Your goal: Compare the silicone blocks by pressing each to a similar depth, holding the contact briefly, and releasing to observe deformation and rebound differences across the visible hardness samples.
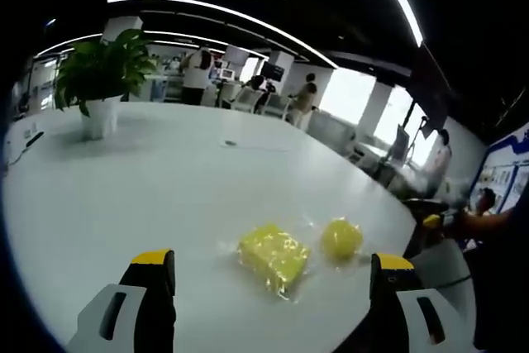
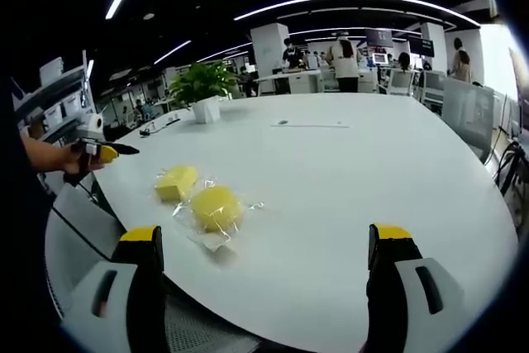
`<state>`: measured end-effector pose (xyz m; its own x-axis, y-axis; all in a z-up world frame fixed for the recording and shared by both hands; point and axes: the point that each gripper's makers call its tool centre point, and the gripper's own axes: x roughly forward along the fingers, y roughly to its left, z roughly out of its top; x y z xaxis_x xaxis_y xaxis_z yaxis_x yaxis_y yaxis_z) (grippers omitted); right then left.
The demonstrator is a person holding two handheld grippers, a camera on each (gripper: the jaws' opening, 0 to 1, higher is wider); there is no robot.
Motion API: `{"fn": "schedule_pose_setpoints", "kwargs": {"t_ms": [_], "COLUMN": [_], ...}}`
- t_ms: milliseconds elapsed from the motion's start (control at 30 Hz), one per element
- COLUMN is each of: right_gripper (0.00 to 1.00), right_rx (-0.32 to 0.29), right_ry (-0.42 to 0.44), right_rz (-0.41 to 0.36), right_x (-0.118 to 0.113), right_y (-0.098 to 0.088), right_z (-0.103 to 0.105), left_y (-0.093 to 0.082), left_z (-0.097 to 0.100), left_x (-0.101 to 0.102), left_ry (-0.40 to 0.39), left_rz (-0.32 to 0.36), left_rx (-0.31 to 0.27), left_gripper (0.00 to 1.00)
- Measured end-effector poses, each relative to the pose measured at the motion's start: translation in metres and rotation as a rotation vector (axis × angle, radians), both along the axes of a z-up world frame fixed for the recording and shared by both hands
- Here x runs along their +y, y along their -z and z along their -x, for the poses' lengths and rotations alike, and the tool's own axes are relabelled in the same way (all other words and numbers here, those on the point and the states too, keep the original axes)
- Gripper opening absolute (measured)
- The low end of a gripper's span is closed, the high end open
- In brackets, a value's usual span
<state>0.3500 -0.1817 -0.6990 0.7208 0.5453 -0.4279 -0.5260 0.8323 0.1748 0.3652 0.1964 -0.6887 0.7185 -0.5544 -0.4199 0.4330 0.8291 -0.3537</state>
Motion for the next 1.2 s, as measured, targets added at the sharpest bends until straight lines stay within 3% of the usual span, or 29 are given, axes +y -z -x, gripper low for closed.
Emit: {"fn": "schedule_pose_setpoints", "kwargs": {"t_ms": [233, 400, 900, 1067, 1133, 1200], "right_gripper": [0.97, 0.97, 0.97, 0.97, 0.97, 0.97], "right_rx": [0.003, 0.013, 0.022, 0.021, 0.021, 0.02], "right_ry": [0.007, 0.003, 0.006, 0.01, 0.014, 0.015], "right_rz": [-0.011, -0.007, -0.021, -0.025, -0.026, -0.028], "right_x": [0.0, 0.001, 0.004, 0.003, 0.002, 0.002], "right_y": [0.0, 0.003, 0.006, 0.006, 0.006, 0.005], "right_z": [-0.001, 0.0, -0.003, -0.004, -0.004, -0.003], "left_y": [0.017, 0.028, 0.031, 0.046, 0.054, 0.058], "left_z": [-0.009, -0.014, -0.04, -0.048, -0.048, -0.049], "left_x": [-0.001, 0.001, 0.009, 0.019, 0.023, 0.025], "left_ry": [-0.013, -0.017, -0.068, -0.116, -0.149, -0.167], "left_rz": [0.025, 0.008, 0.049, 0.04, 0.075, 0.096], "left_rx": [0.043, 0.066, 0.118, 0.194, 0.248, 0.266], "left_gripper": [0.98, 0.98, 0.96, 0.96, 0.95, 0.94]}}
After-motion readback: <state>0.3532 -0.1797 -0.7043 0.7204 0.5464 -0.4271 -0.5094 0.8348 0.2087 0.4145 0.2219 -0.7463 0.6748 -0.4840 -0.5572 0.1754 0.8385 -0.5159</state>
